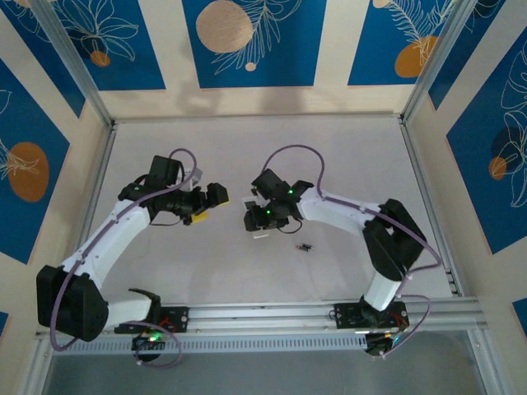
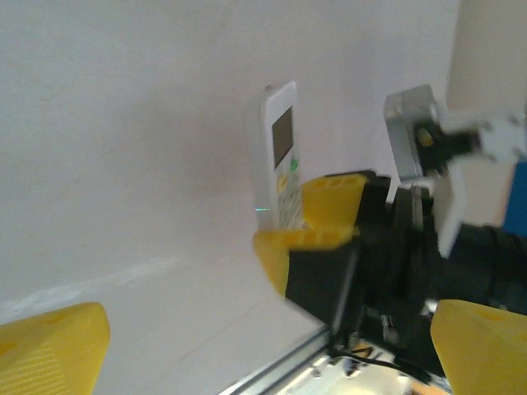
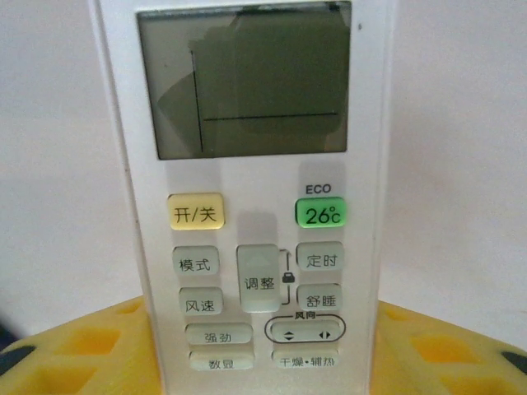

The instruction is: Load the batteries into the remote control

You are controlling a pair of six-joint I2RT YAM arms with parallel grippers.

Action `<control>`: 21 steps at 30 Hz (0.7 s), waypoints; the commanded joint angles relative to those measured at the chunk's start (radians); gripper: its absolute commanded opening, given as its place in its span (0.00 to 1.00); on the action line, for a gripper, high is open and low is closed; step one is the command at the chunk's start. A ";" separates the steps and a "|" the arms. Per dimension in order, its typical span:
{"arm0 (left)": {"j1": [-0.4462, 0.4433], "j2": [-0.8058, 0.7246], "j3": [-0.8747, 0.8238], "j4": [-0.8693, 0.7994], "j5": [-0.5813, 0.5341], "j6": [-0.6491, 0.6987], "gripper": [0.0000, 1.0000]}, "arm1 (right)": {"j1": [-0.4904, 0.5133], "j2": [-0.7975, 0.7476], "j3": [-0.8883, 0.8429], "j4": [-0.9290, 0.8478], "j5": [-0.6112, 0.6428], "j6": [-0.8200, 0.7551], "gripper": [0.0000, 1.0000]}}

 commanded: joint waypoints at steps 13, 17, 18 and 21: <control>-0.069 0.116 0.069 -0.045 0.028 -0.053 0.34 | 0.067 -0.030 0.016 0.189 -0.285 -0.052 0.54; -0.072 0.109 0.081 -0.085 -0.055 -0.118 0.22 | 0.072 -0.038 0.020 0.194 -0.262 -0.060 0.59; -0.072 0.105 0.084 -0.096 -0.071 -0.148 0.20 | 0.076 -0.053 0.018 0.193 -0.242 -0.070 0.62; -0.072 0.100 0.119 -0.189 -0.164 -0.260 0.20 | 0.098 -0.135 -0.028 0.233 -0.095 -0.131 0.71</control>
